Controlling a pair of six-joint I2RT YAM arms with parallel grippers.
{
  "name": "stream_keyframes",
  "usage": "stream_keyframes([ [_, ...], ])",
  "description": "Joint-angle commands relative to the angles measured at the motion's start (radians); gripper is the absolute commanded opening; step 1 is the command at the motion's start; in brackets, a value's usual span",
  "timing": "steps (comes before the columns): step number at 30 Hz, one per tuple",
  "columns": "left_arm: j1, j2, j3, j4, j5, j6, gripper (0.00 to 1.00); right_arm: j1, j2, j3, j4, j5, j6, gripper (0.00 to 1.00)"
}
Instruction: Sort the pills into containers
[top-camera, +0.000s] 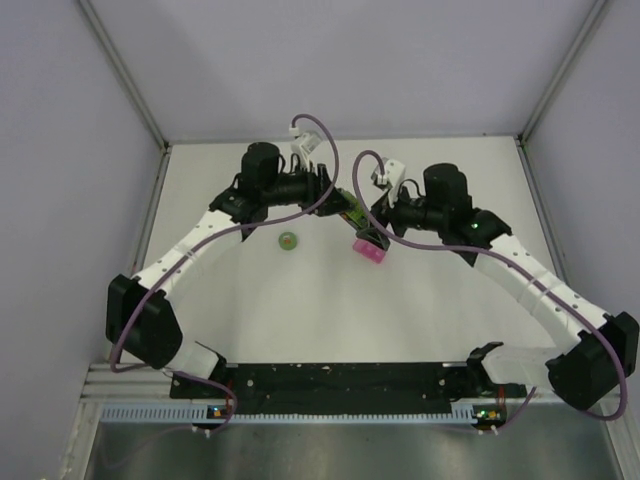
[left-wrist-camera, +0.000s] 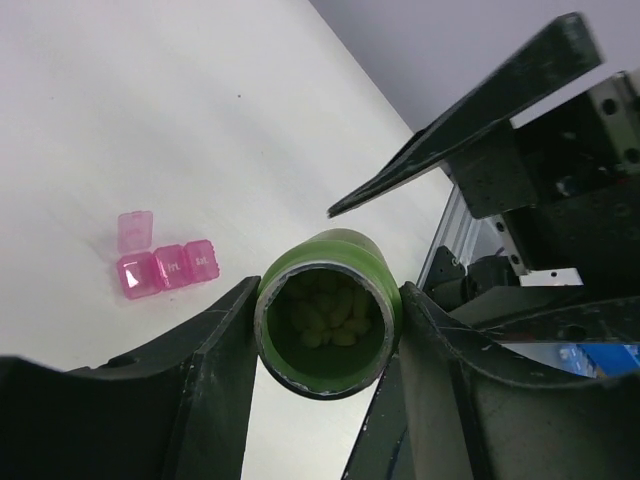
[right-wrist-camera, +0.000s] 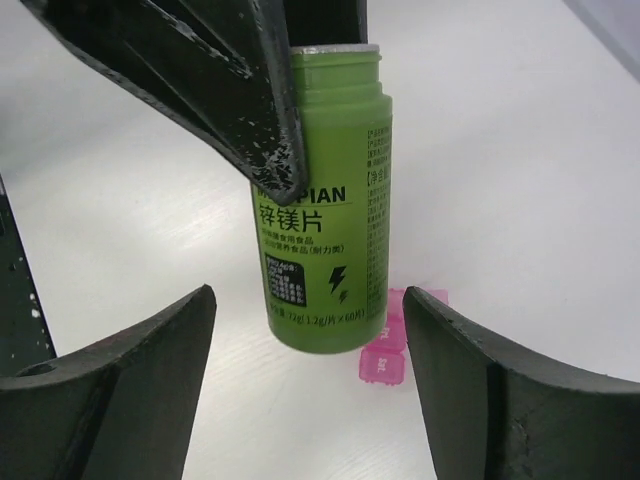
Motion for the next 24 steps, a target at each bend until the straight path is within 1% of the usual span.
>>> stream_keyframes([
  [1,0.058,-0.054,-0.030,0.194,0.090,-0.112,0.00,-0.007,-0.040,0.104,0.036,-0.022,0.023,0.79],
  [5,0.081,-0.074,-0.075,0.322,0.138,-0.216,0.00,-0.008,-0.023,0.151,0.030,-0.033,0.025,0.82],
  [10,0.112,-0.090,-0.118,0.424,0.164,-0.326,0.00,-0.008,0.000,0.207,0.035,-0.063,0.031,0.83],
  [24,0.147,-0.122,-0.177,0.556,0.156,-0.512,0.00,-0.007,0.045,0.234,0.087,-0.109,0.051,0.81],
])
